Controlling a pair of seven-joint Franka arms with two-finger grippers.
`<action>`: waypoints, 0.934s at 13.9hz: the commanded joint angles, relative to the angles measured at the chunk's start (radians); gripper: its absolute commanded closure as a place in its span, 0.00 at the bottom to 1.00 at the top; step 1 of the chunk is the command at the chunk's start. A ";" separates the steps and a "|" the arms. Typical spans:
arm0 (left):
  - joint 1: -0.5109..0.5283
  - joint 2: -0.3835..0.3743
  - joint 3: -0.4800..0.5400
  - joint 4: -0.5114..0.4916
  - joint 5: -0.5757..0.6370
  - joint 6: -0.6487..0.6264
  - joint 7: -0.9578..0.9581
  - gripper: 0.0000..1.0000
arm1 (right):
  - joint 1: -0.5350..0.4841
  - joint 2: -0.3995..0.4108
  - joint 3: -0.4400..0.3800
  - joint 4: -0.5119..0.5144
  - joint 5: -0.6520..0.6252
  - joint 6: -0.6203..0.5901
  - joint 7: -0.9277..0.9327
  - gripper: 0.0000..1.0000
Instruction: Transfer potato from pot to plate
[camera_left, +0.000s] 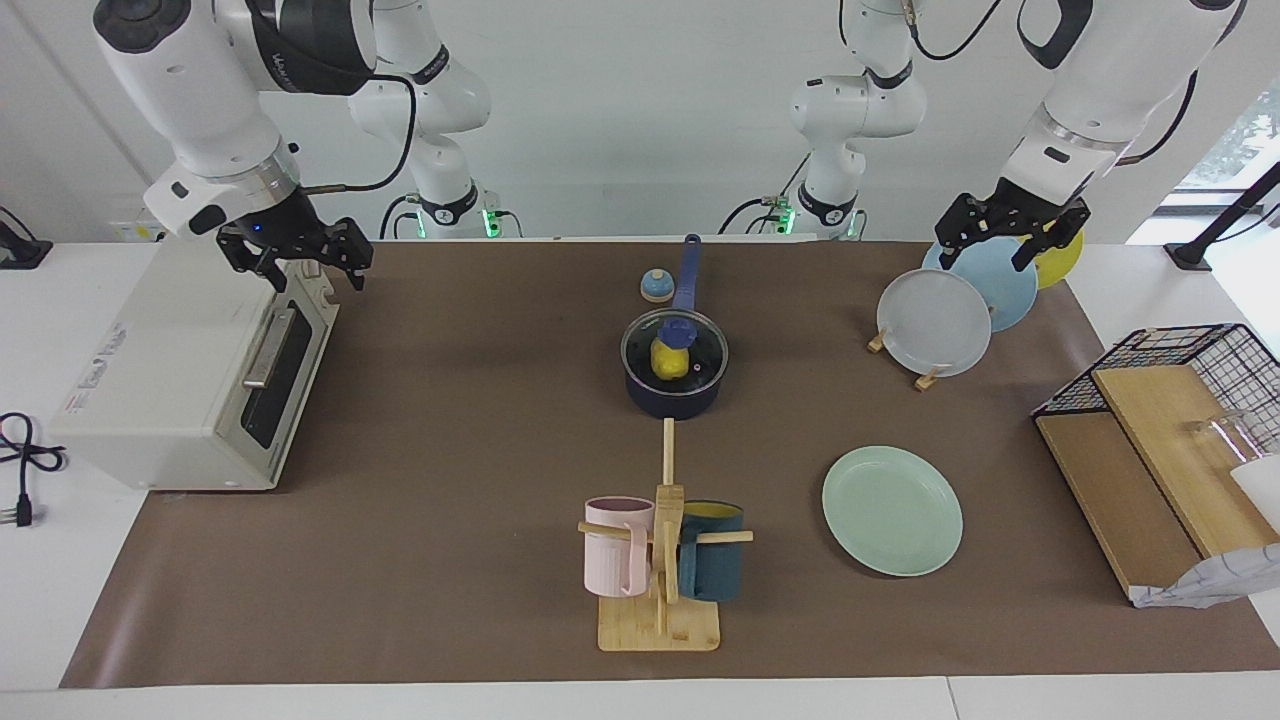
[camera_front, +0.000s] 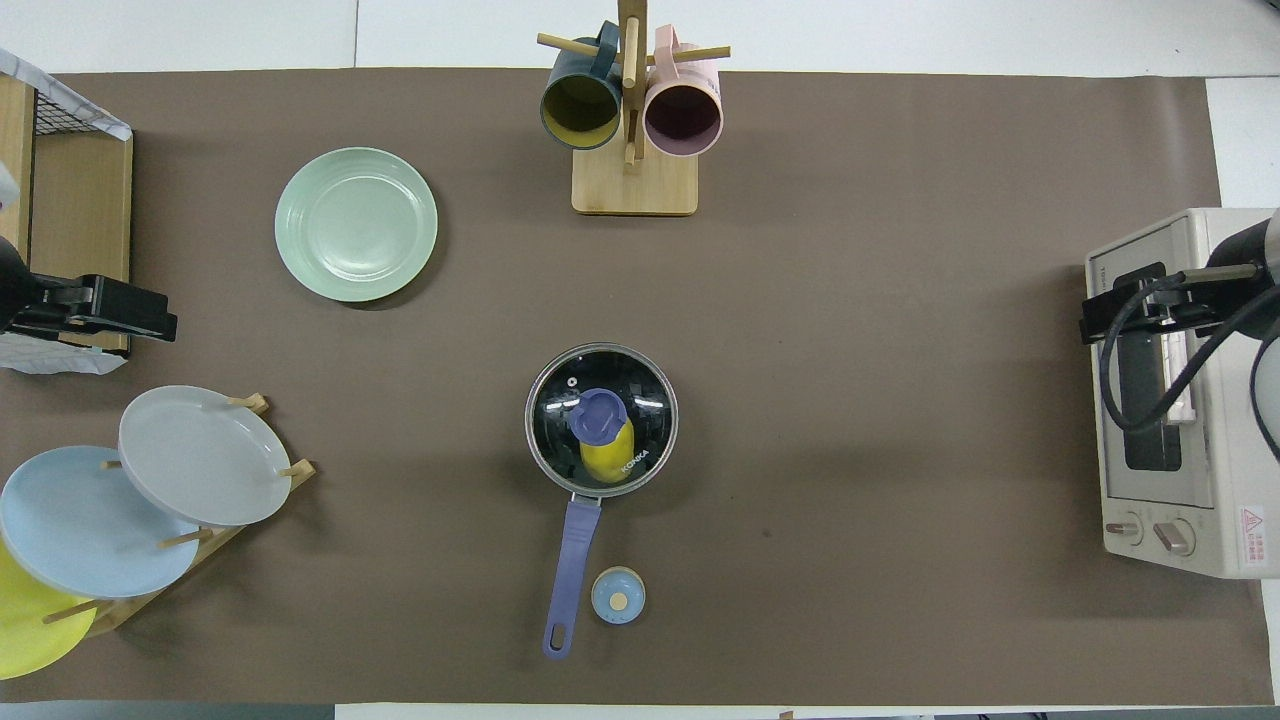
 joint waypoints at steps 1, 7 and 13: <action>0.000 -0.016 0.000 -0.007 0.020 -0.003 -0.001 0.00 | 0.030 -0.019 -0.002 -0.038 0.012 0.058 -0.023 0.00; 0.000 -0.014 0.000 -0.007 0.020 -0.003 -0.001 0.00 | 0.169 0.146 0.027 0.214 0.016 -0.076 0.104 0.00; 0.000 -0.014 0.000 -0.007 0.020 -0.003 -0.001 0.00 | 0.444 0.275 0.053 0.257 0.059 0.041 0.432 0.00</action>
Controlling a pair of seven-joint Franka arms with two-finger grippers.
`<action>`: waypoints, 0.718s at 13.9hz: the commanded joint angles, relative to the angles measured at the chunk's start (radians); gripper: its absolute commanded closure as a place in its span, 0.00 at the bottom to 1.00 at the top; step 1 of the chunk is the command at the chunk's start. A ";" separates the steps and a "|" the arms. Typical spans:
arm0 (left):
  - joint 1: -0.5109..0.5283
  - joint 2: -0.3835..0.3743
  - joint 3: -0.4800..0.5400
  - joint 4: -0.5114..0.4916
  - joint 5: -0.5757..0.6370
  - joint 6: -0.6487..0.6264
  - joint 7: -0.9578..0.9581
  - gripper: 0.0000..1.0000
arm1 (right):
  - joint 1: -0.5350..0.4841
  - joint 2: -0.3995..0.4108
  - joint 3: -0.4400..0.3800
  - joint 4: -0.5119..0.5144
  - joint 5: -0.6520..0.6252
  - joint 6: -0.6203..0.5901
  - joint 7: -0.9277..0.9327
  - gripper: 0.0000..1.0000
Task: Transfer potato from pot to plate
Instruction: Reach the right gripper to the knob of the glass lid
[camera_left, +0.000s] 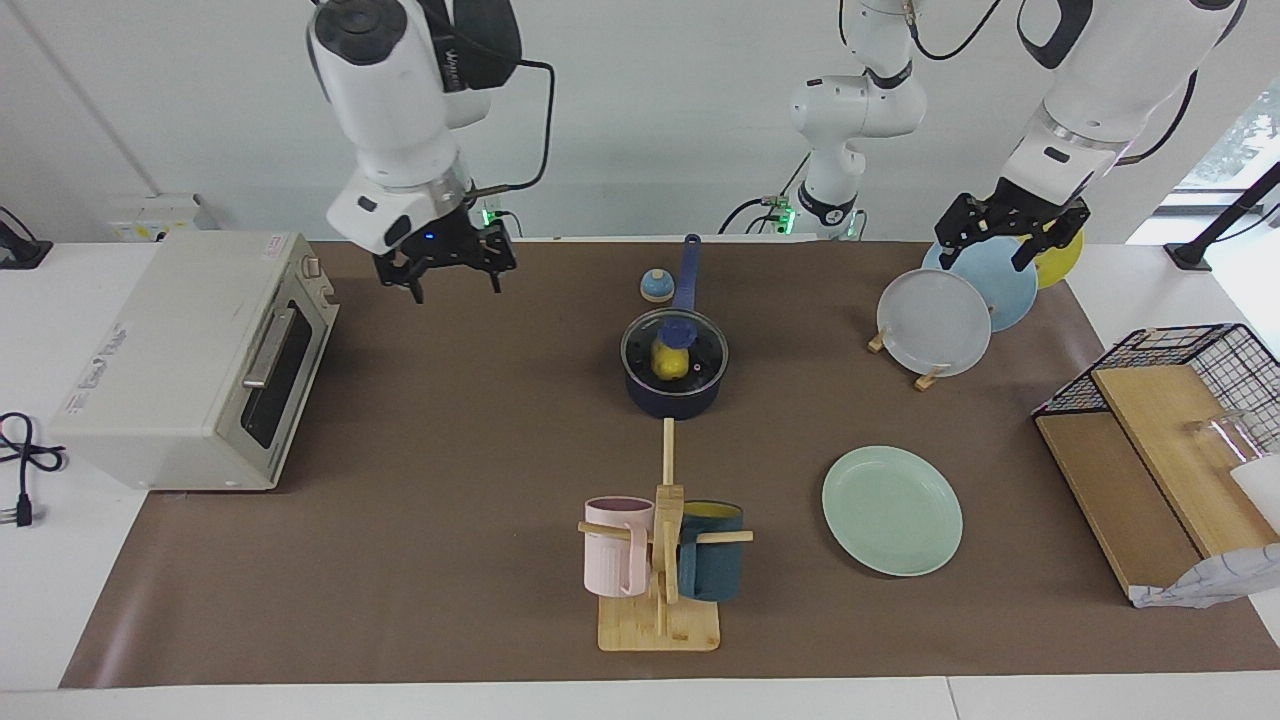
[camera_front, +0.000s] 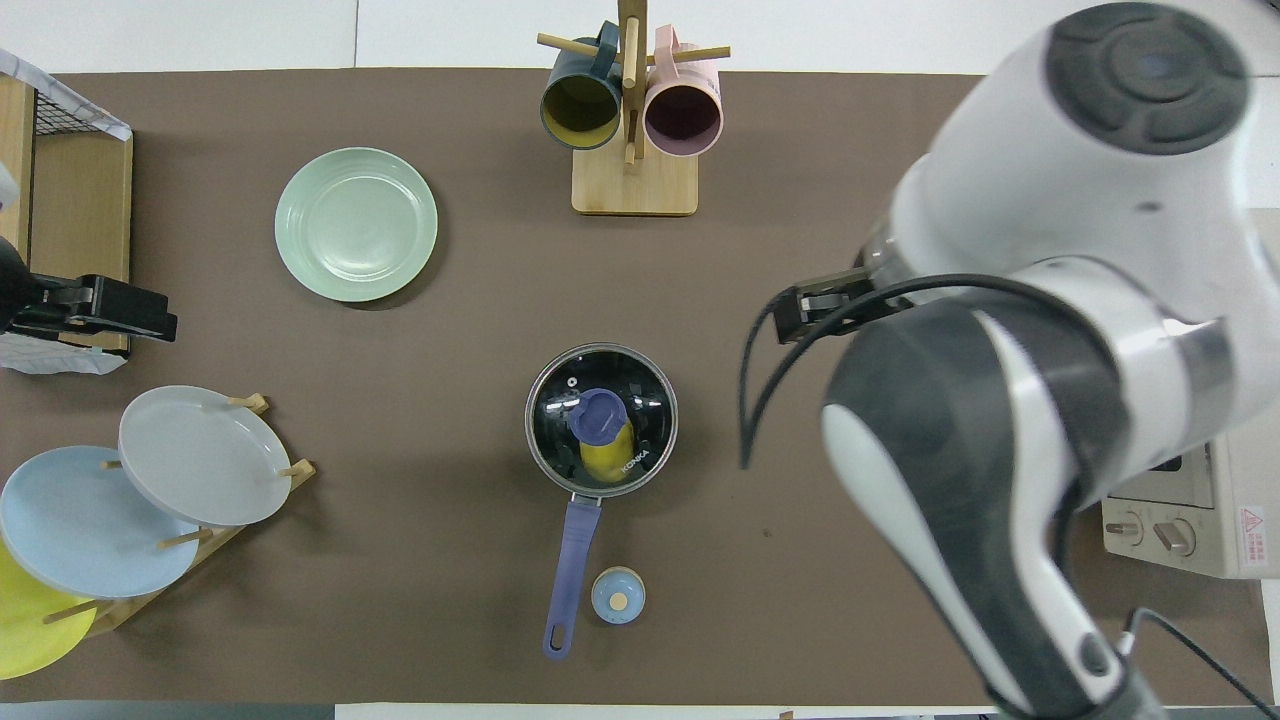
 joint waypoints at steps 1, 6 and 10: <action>0.000 -0.016 0.000 -0.007 0.020 -0.004 -0.002 0.00 | 0.107 0.085 0.000 0.046 0.015 0.087 0.137 0.00; 0.000 -0.014 0.000 -0.007 0.020 -0.004 -0.001 0.00 | 0.261 0.102 0.000 -0.118 -0.008 0.313 0.253 0.00; 0.000 -0.014 0.000 -0.007 0.020 -0.003 -0.001 0.00 | 0.298 0.139 0.000 -0.157 -0.069 0.365 0.354 0.00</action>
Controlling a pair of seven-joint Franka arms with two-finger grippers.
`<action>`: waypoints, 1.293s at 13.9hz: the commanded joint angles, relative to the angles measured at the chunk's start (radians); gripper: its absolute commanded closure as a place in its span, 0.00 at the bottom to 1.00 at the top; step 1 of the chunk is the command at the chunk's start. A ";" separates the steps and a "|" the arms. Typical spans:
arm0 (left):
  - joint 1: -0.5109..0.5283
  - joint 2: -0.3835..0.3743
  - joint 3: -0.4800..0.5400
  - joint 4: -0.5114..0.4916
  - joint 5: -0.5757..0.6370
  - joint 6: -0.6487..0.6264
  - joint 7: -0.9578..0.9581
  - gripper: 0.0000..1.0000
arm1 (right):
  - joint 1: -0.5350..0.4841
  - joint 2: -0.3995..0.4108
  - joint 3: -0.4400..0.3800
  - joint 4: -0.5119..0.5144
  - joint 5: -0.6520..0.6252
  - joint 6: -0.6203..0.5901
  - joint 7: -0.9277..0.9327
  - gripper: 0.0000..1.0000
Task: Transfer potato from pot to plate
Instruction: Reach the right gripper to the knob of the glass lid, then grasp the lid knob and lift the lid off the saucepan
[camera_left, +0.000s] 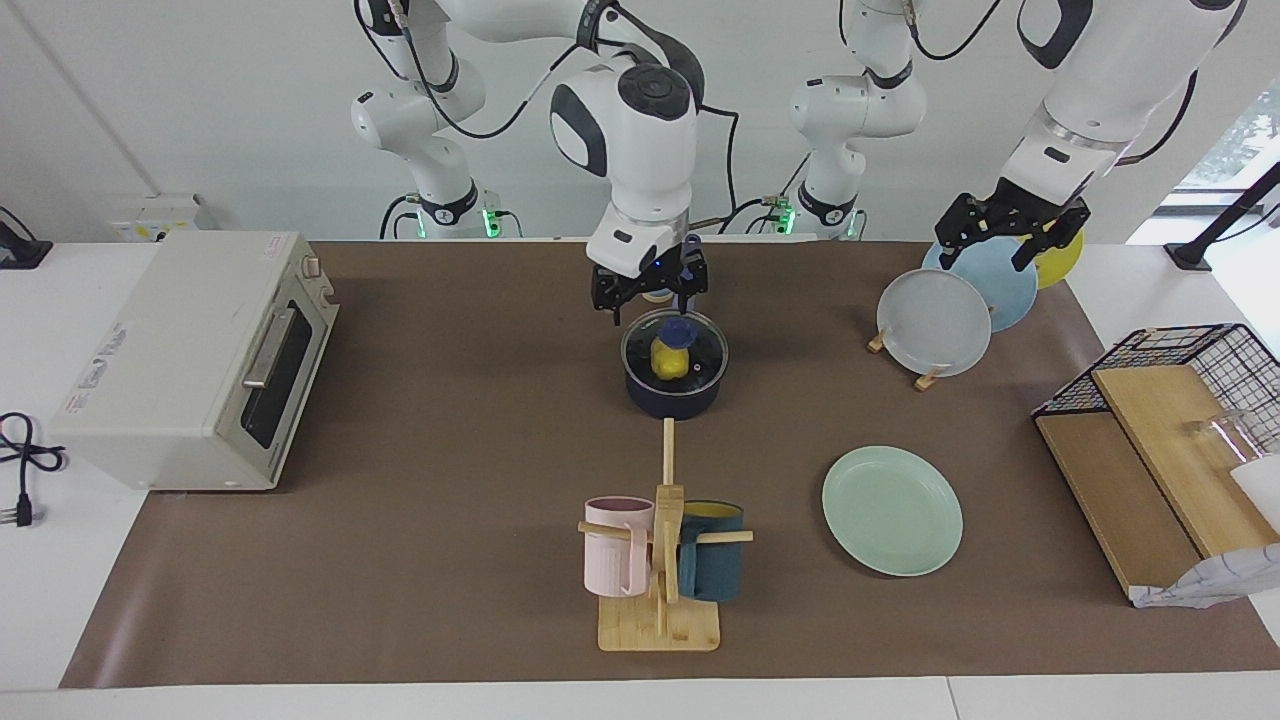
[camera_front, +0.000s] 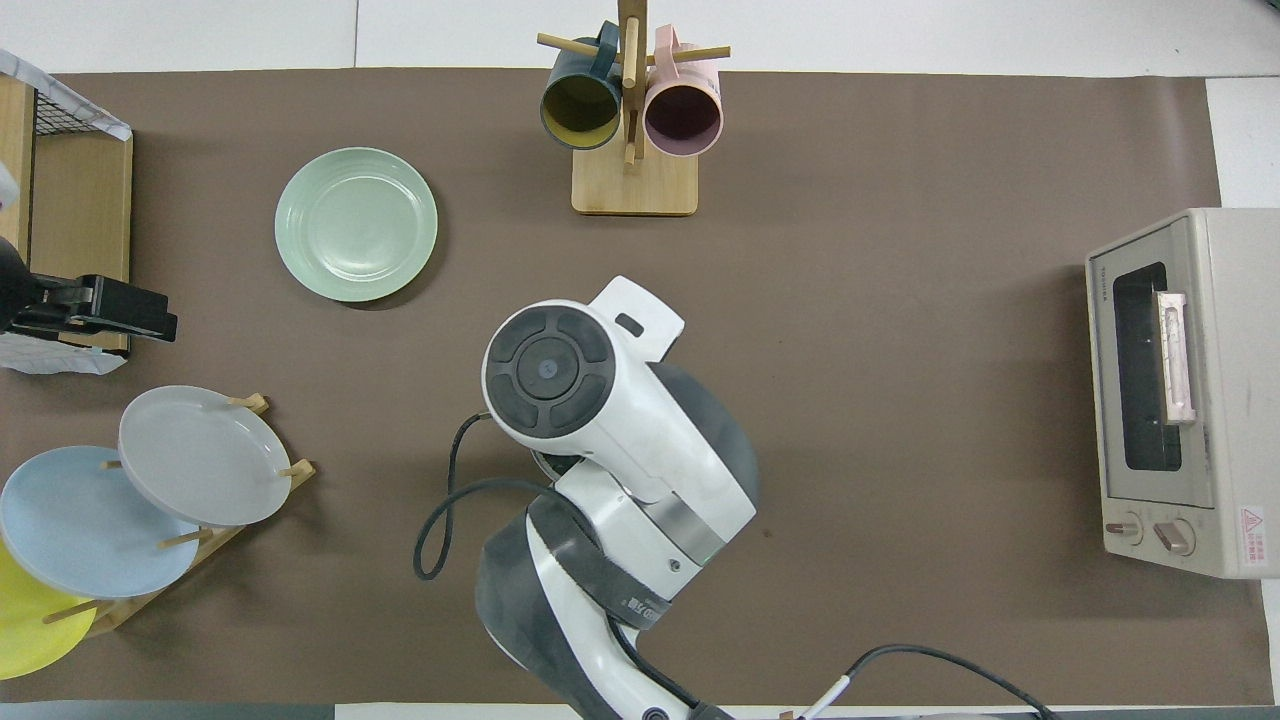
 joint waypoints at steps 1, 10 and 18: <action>0.000 -0.014 0.000 -0.007 0.020 -0.003 -0.002 0.00 | -0.006 -0.013 -0.004 -0.064 -0.018 0.060 0.018 0.00; 0.000 -0.016 0.000 -0.007 0.020 -0.004 -0.001 0.00 | -0.006 -0.038 -0.004 -0.144 -0.019 0.138 0.014 0.07; 0.000 -0.016 0.000 -0.007 0.020 -0.003 -0.001 0.00 | -0.005 -0.040 -0.004 -0.144 -0.019 0.137 0.011 0.66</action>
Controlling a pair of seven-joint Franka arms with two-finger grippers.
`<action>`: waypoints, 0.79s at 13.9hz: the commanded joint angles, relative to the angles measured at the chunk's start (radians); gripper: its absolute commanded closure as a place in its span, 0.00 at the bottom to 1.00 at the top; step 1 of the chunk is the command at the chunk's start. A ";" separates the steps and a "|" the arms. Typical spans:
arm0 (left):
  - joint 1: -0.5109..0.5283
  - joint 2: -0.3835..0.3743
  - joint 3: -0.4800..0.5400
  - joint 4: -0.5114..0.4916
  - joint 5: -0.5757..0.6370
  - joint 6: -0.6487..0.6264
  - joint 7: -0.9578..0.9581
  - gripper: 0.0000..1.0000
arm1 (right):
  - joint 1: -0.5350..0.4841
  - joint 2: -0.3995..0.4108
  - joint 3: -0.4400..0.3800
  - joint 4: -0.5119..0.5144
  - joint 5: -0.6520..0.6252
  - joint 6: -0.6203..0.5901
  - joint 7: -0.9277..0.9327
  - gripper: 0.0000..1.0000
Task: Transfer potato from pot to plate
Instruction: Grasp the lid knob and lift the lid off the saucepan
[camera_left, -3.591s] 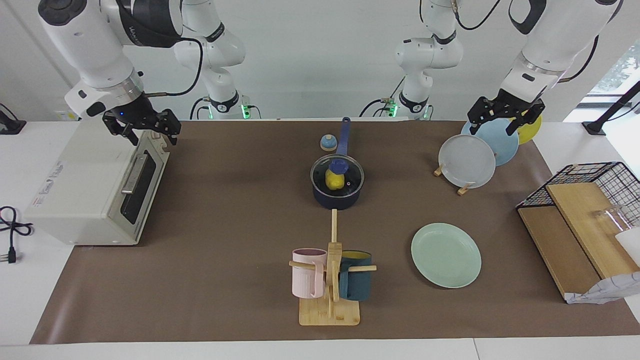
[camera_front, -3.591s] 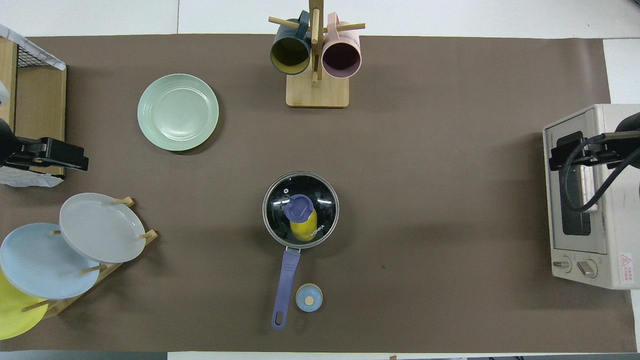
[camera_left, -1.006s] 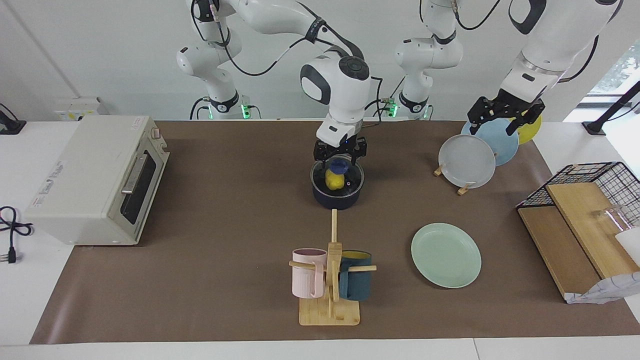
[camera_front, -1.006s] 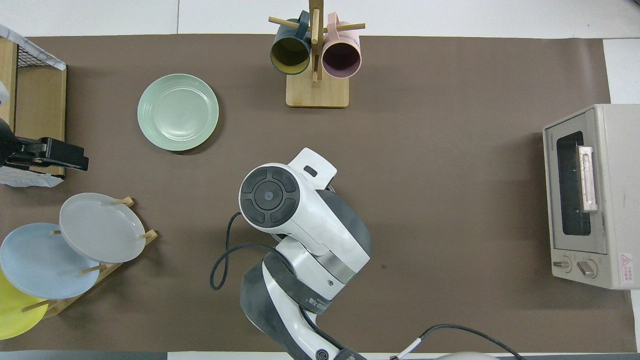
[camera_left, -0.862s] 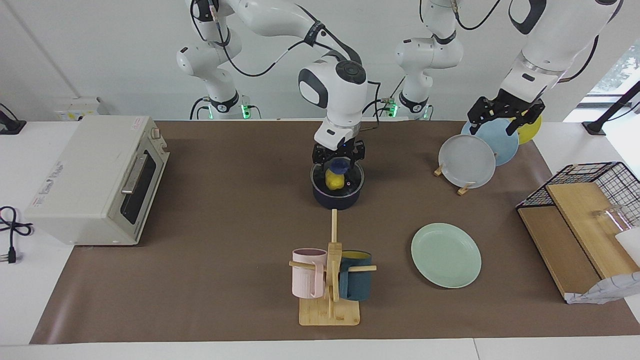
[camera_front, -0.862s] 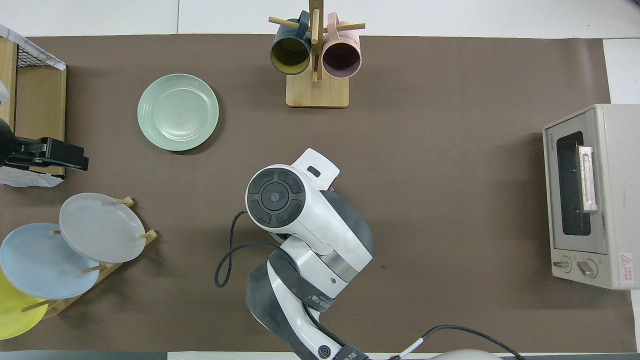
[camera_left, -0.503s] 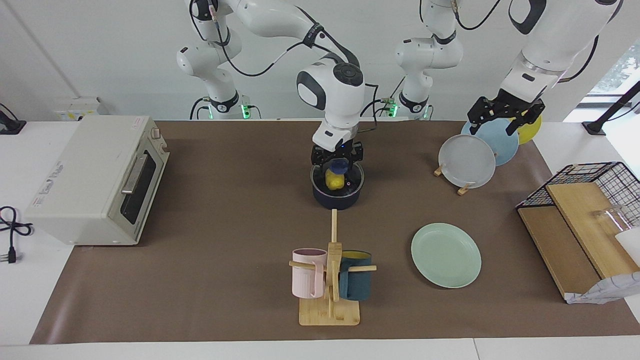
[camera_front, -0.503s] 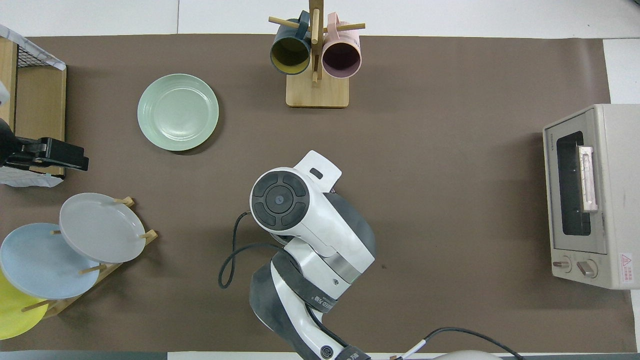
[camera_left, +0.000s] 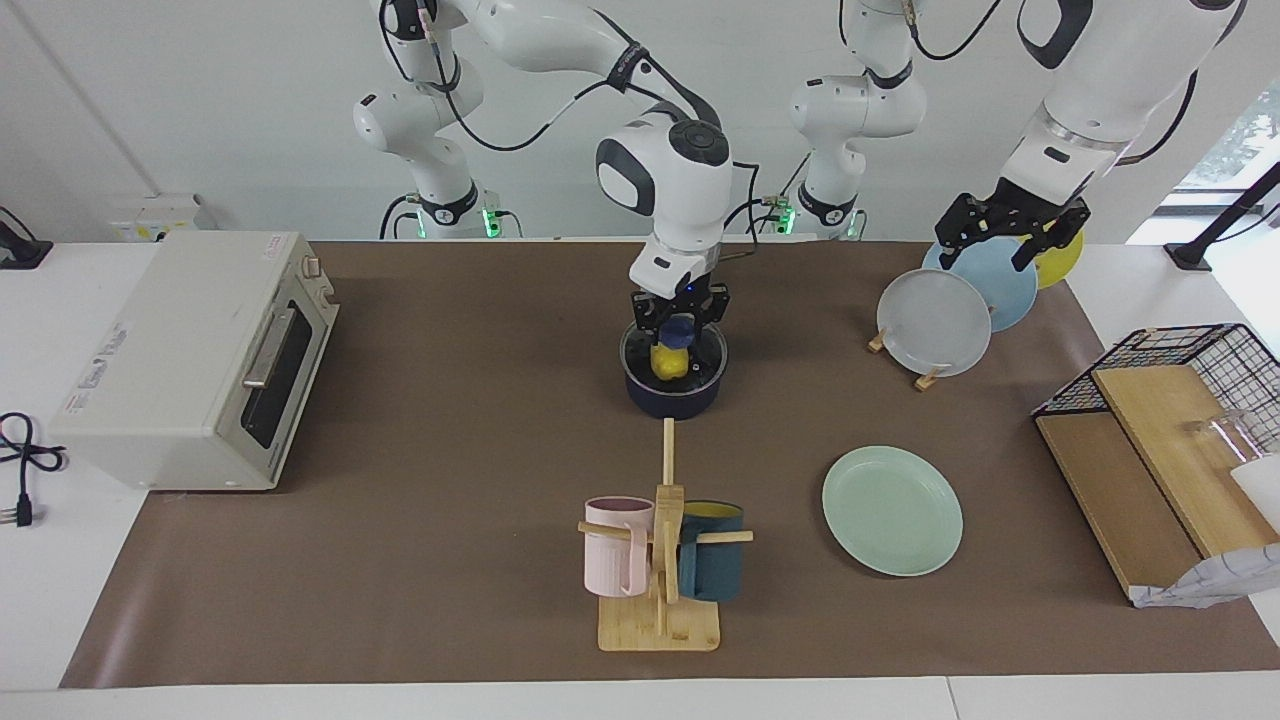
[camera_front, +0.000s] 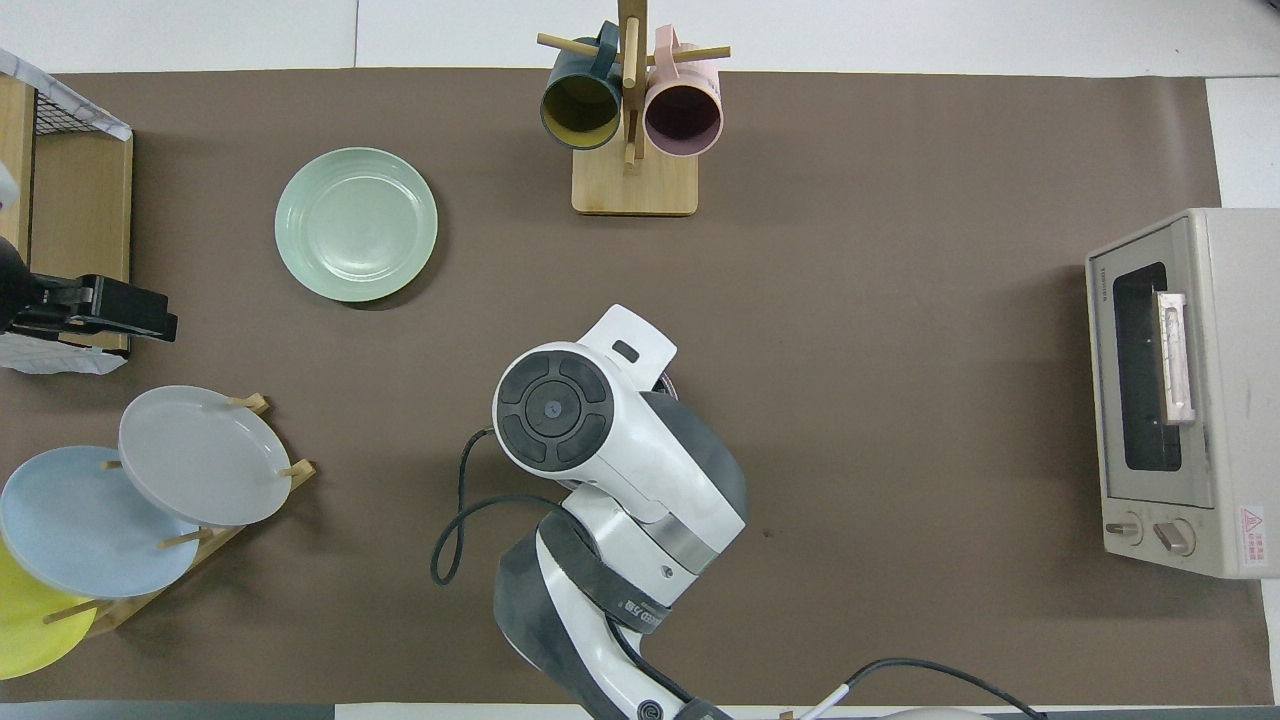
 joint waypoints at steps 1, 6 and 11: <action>0.000 -0.016 0.000 -0.007 0.020 -0.003 -0.002 0.00 | -0.011 -0.026 0.001 -0.031 -0.014 0.005 0.001 0.76; -0.003 -0.016 0.000 -0.007 0.020 -0.003 -0.002 0.00 | -0.038 -0.021 -0.005 0.081 -0.020 -0.090 -0.043 0.82; 0.000 -0.016 0.000 -0.007 0.020 -0.003 -0.002 0.00 | -0.254 -0.026 -0.007 0.104 -0.017 -0.112 -0.337 0.82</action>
